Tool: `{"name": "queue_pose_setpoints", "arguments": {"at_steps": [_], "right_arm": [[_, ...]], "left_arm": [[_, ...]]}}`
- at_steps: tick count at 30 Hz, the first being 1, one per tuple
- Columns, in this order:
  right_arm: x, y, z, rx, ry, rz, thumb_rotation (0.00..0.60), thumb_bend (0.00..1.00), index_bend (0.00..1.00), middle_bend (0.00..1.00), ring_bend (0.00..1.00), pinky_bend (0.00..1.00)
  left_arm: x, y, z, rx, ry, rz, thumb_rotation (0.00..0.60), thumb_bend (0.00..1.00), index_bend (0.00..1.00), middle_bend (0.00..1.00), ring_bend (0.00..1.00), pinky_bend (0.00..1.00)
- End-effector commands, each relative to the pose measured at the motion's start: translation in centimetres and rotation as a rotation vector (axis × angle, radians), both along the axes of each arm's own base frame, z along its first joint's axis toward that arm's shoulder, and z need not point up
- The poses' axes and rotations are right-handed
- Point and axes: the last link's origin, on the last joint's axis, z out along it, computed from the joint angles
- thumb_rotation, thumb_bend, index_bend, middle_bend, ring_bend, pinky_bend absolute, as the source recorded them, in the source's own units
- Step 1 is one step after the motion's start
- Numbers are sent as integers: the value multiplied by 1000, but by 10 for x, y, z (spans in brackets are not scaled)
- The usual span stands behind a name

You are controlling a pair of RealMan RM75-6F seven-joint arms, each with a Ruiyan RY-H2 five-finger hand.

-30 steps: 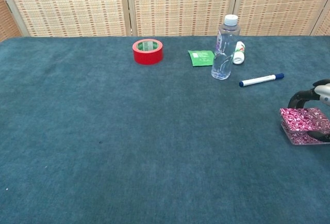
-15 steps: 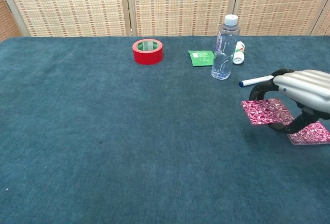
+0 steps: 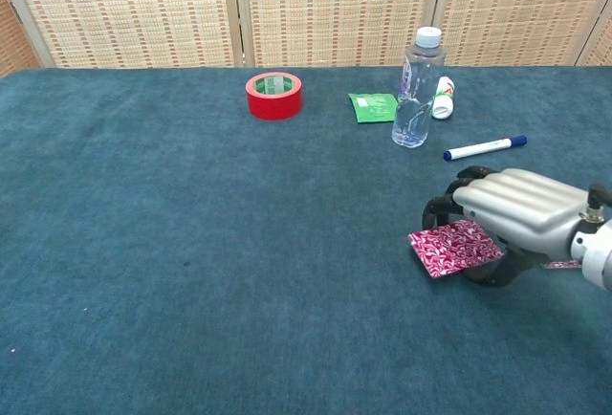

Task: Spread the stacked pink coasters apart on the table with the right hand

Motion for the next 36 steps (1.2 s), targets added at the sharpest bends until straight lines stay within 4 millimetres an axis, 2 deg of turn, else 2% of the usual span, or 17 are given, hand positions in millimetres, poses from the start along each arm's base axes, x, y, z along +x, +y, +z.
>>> {"name": "queue_pose_setpoints", "arguments": {"at_steps": [1,7,12,17,22,28,36], "right_arm": [[-1,1,1,8,5,-4,600,286,0,100,1,0],[-6,2,7,15,30,-18,600,285,0,78,0,0],[-12,8,27,-32,-2,-33,600,285,0,79,0,0],[-36,20,55,-44,-18,-92,600,286,0,72,0,0],[-62,26,70,-68,27,-127,600,285,0,72,0,0],[-83,16,66,-55,55,-182,600,286,20,80,0,0],[-86,5,54,-48,52,-183,600,286,89,111,0,0]], "left_arm": [[1,0,-1,-5,3,0,600,455,0,0,0,43],[2,0,-3,-10,14,0,600,452,0,0,0,43],[2,0,-3,-9,14,0,600,451,0,0,0,43],[2,0,-5,-12,18,-2,600,452,0,0,0,43],[3,1,-8,-25,24,-3,600,452,0,0,0,43],[4,2,-11,-32,31,-1,600,453,0,0,0,43],[2,2,-12,-33,37,4,600,454,0,0,0,45]]}}
